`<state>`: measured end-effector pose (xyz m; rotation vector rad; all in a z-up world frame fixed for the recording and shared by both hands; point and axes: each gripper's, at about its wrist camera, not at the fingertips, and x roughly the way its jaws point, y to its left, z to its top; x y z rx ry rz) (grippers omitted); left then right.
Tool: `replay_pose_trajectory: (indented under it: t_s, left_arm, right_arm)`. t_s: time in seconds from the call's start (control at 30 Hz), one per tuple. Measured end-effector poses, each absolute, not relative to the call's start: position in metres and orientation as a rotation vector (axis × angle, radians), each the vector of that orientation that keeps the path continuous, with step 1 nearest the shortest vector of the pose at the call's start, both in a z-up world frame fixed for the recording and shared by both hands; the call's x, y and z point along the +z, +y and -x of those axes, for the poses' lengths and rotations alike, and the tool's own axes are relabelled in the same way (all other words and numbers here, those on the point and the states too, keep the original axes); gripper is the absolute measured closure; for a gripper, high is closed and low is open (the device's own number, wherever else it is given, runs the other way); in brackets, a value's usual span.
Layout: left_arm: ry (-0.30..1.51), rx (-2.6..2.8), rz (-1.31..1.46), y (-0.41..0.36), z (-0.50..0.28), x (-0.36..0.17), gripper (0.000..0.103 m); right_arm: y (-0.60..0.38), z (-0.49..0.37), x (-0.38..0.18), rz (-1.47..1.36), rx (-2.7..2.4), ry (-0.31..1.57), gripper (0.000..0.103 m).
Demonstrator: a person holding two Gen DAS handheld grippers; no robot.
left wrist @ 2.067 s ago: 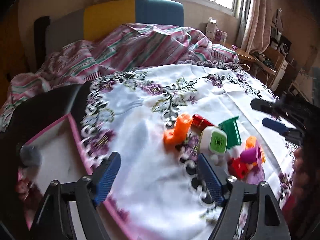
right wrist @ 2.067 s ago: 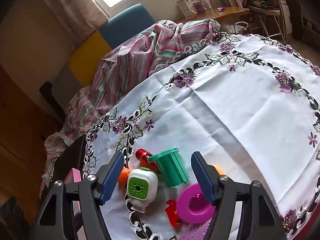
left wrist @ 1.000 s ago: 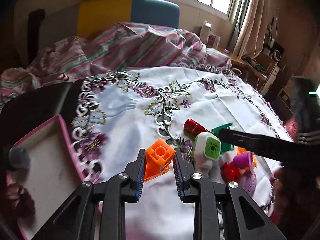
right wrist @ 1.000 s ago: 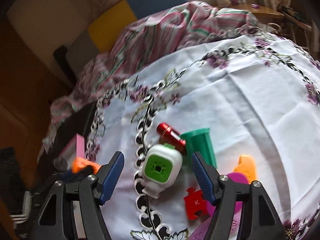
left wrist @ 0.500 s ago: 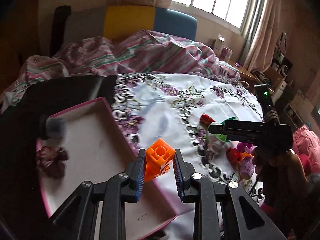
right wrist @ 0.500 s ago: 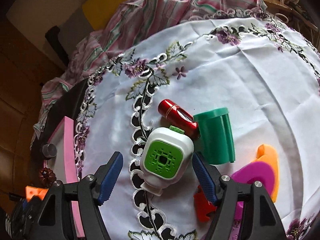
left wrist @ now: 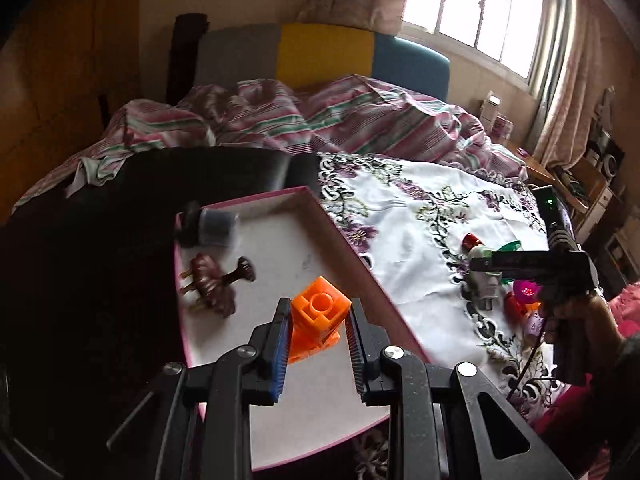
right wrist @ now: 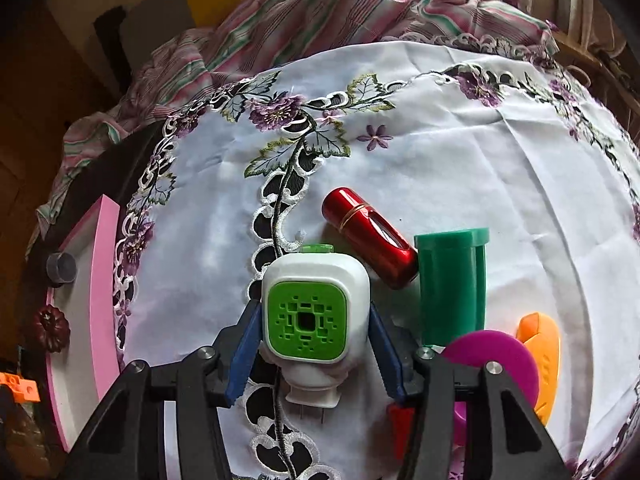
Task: Organize rigid objects
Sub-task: 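Lower the orange block into the tray and open the left gripper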
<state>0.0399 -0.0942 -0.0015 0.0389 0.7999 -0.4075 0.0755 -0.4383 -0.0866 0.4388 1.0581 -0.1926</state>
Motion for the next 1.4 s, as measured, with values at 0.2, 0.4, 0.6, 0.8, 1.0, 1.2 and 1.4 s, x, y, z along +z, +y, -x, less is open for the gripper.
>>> replay_pose_trajectory:
  t_s: [0.2,0.4,0.6,0.8,1.0,1.2,1.4]
  left_arm:
    - [0.818,-0.385,-0.024,-0.080,-0.036,-0.009,0.076]
    - [0.849,-0.380,0.002,-0.071,-0.038,-0.017,0.076]
    - [0.912,-0.405,0.088,-0.057,-0.044,-0.030,0.076]
    - [0.964,-0.444,0.188,-0.051,-0.064,-0.037,0.076]
    - [0.942,-0.482,0.200,-0.071,-0.100,-0.030,0.076]
    - [0.963,-0.478,0.168,-0.100,-0.143,-0.041,0.076]
    - [0.981,-0.425,0.089,-0.117,-0.174,-0.060,0.076]
  right_arm:
    - [-0.439,-0.077,-0.088,-0.438,-0.192,1.056,0.050]
    - [-0.436,-0.078,-0.088,-0.411,-0.204,1.056,0.050]
    - [-0.430,-0.079,-0.087,-0.349,-0.209,1.055,0.050]
    - [-0.426,-0.079,-0.085,-0.310,-0.210,1.052,0.050]
    - [-0.423,-0.079,-0.082,-0.300,-0.195,1.042,0.050]
    - [-0.423,-0.079,-0.078,-0.298,-0.188,1.027,0.050]
    - [-0.421,-0.079,-0.078,-0.284,-0.182,1.025,0.050]
